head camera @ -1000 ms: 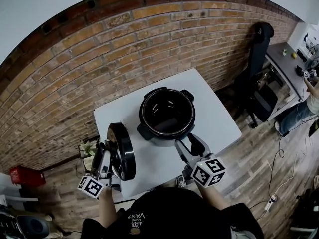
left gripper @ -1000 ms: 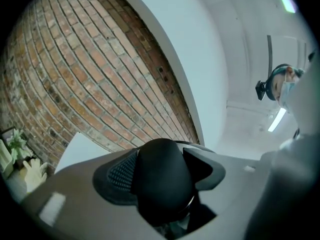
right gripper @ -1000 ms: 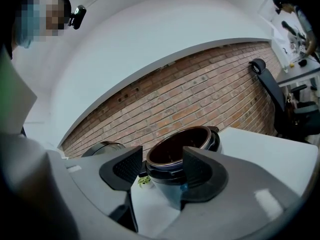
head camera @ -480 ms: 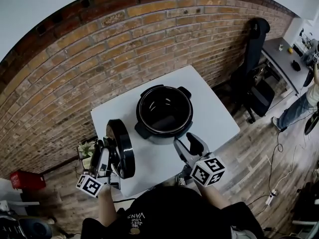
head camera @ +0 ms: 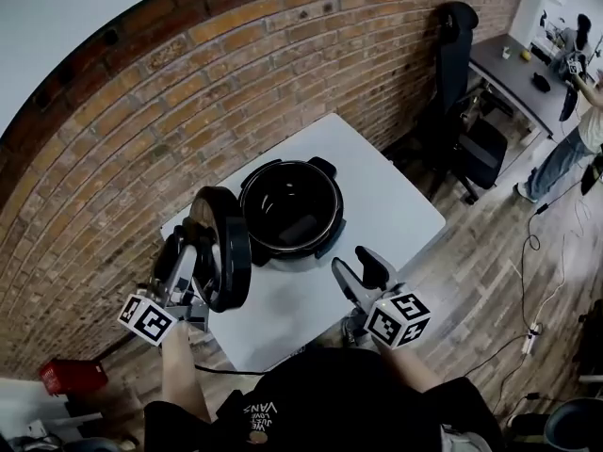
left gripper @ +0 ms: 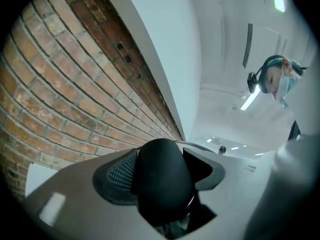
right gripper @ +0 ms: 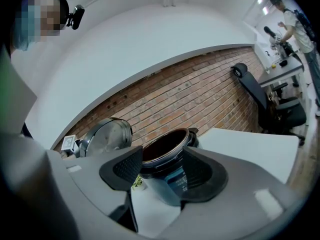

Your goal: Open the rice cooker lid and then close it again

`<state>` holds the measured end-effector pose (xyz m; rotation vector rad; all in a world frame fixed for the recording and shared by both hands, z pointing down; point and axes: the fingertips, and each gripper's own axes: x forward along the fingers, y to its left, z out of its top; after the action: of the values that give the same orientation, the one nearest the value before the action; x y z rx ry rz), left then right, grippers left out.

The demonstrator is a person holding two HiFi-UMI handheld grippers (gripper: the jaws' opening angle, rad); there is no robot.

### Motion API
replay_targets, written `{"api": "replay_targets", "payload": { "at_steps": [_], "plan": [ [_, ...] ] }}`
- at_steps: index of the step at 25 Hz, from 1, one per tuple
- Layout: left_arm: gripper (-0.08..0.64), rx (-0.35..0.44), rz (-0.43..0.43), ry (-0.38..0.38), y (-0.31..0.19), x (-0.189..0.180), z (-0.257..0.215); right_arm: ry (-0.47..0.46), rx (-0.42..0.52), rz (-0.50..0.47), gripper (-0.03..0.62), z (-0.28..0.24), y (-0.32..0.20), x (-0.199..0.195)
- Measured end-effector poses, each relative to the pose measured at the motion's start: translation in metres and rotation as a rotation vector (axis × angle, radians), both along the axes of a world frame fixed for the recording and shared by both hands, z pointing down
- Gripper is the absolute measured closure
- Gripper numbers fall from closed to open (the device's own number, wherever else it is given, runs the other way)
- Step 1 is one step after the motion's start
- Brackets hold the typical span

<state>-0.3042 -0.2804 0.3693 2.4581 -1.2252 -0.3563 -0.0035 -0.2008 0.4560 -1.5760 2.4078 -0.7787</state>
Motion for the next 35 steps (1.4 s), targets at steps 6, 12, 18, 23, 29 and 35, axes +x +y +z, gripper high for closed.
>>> {"api": "replay_targets", "payload": {
  "at_steps": [6,12,18,23,29,35],
  "plan": [
    [0.273,0.005,0.174,-0.101,-0.045,0.069,-0.02,-0.039,-0.001,0.081,0.351,0.001,0.012,0.027],
    [0.273,-0.009,0.32,-0.224,-0.075,0.141,-0.015,-0.068,0.005,0.162,0.353,0.003,0.029,0.057],
    [0.275,0.033,0.461,-0.446,-0.088,0.194,0.0,-0.087,0.002,0.229,0.353,0.009,0.045,0.08],
    [0.275,0.034,0.521,-0.575,-0.095,0.215,0.022,-0.098,-0.008,0.278,0.353,0.016,0.056,0.096],
    [0.275,0.048,0.563,-0.669,-0.092,0.228,0.041,-0.101,-0.012,0.305,0.353,0.02,0.061,0.107],
    [0.273,0.094,0.63,-0.773,-0.085,0.235,0.056,-0.098,-0.028,0.306,0.354,0.028,0.061,0.108]
  ]
}}
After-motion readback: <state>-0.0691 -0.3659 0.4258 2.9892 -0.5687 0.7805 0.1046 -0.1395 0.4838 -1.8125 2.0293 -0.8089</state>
